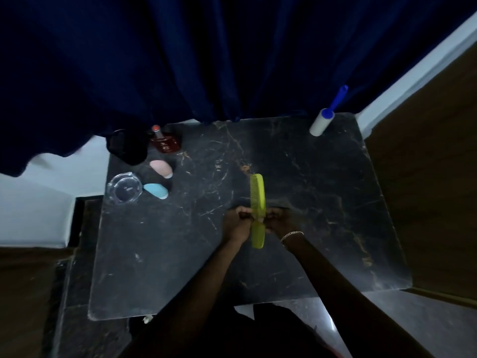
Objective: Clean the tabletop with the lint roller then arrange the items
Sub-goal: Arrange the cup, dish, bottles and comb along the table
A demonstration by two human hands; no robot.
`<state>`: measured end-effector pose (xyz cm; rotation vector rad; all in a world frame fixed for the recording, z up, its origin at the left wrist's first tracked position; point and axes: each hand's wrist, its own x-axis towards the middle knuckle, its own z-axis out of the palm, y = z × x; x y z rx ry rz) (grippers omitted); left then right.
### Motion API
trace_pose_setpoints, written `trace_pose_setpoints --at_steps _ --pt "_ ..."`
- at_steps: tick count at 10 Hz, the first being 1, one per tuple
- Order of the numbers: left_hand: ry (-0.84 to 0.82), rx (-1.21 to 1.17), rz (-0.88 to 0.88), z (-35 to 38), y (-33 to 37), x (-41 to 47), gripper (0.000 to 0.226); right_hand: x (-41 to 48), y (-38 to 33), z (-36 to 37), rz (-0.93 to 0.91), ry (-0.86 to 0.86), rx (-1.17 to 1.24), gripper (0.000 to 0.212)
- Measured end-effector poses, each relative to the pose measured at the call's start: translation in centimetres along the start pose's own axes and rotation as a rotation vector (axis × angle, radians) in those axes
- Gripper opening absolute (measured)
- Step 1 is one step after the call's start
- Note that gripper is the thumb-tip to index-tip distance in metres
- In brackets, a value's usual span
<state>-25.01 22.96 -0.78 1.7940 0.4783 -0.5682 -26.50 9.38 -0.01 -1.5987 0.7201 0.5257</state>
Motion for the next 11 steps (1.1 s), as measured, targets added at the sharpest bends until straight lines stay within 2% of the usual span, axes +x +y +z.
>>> trace_pose_setpoints --at_steps 2,3,4,5,7,9,11 --pt "0.126 -0.049 -0.005 -8.0 -0.4 3.2 0.014 3.9 -4.1 8.0 0.020 -0.021 -0.050 0.032" --pt "0.145 -0.067 -0.021 -11.8 -1.5 4.1 0.011 5.9 -6.5 11.7 0.048 -0.043 -0.053 0.029" --pt "0.148 -0.099 -0.044 -14.9 -2.9 4.5 0.012 7.6 -8.8 15.0 0.069 -0.025 -0.083 0.016" --pt "0.162 -0.096 -0.076 -17.2 -4.6 4.4 0.029 9.1 -10.3 17.4 0.049 0.025 -0.108 0.015" --pt "0.192 -0.168 -0.111 -19.9 -6.9 4.6 0.030 10.6 -12.3 19.9 -0.012 0.106 -0.191 0.009" --pt "0.174 -0.106 -0.091 -21.4 -7.4 4.8 0.023 10.2 -12.3 20.5 -0.133 0.179 -0.434 0.020" --pt "0.169 -0.013 0.028 -22.1 -6.4 3.6 0.033 8.2 -11.6 19.4 -0.262 0.179 -0.577 0.038"
